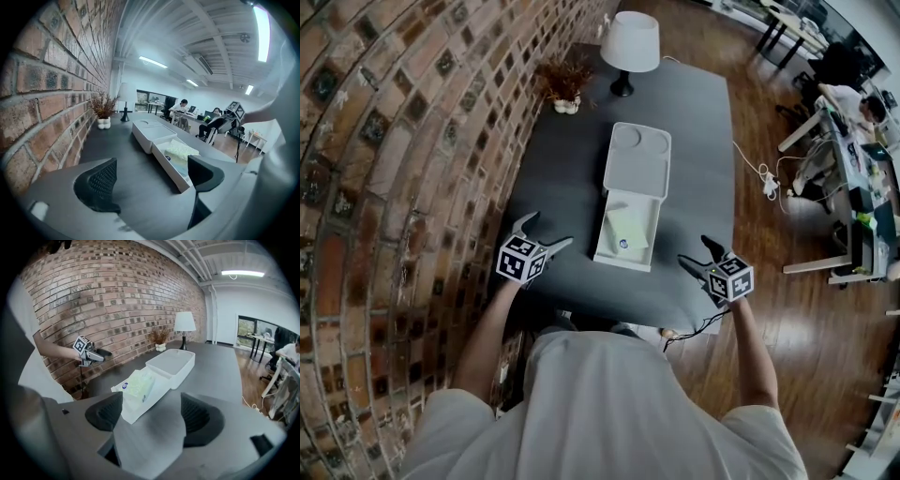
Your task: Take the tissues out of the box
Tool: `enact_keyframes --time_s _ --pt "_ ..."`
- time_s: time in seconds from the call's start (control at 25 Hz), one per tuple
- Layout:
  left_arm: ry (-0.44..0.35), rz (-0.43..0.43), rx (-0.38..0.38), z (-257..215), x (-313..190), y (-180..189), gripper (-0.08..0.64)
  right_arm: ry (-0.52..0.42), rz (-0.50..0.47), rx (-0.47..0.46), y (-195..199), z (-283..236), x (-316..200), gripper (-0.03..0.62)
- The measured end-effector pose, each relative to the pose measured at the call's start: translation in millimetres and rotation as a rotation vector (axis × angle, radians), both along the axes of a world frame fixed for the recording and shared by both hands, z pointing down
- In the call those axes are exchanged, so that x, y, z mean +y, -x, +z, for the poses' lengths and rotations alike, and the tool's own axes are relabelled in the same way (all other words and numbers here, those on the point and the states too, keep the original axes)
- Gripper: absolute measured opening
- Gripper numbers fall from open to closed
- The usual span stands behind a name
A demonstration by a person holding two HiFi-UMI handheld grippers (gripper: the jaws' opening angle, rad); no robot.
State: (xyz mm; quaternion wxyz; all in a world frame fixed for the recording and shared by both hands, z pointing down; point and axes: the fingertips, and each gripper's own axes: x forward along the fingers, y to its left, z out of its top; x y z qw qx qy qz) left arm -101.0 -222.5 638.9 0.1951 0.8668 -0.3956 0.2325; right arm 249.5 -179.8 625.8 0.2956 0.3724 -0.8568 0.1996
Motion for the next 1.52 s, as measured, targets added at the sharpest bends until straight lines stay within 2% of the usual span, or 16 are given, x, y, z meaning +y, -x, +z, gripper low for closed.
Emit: enact_keyframes --time_s 0.24,0.48,0.56,0.68,0.8,0.92,1.0,1.2,1.52 --pt "-0.041 0.004 0.008 -10 7 9 0.465 0.024 -0.069 0.025 34 2 -28 0.400" --pt "-0.062 -0.007 -0.001 -17 17 22 0.465 0.115 -0.098 0.005 71 13 -44 0.402" --pt "-0.065 -0.016 0.002 -19 20 25 0.465 0.148 -0.091 -0.001 84 18 -48 0.445" --pt "-0.071 -0.024 0.007 -22 25 27 0.465 0.184 -0.038 -0.014 103 25 -58 0.448" --pt "-0.080 -0.029 0.018 -24 26 26 0.482 0.261 0.020 -0.016 121 40 -64 0.448" --pt "-0.111 -0.049 0.035 -30 26 25 0.482 0.301 0.047 0.035 135 59 -69 0.449" --pt "-0.134 -0.063 0.047 -34 26 24 0.482 0.332 0.050 0.057 144 70 -71 0.544" --pt "-0.157 -0.067 0.071 -38 29 23 0.483 0.405 0.085 0.139 158 86 -68 0.545" --pt "-0.181 -0.083 0.112 -43 36 21 0.506 0.392 0.091 0.257 170 113 -76 0.546"
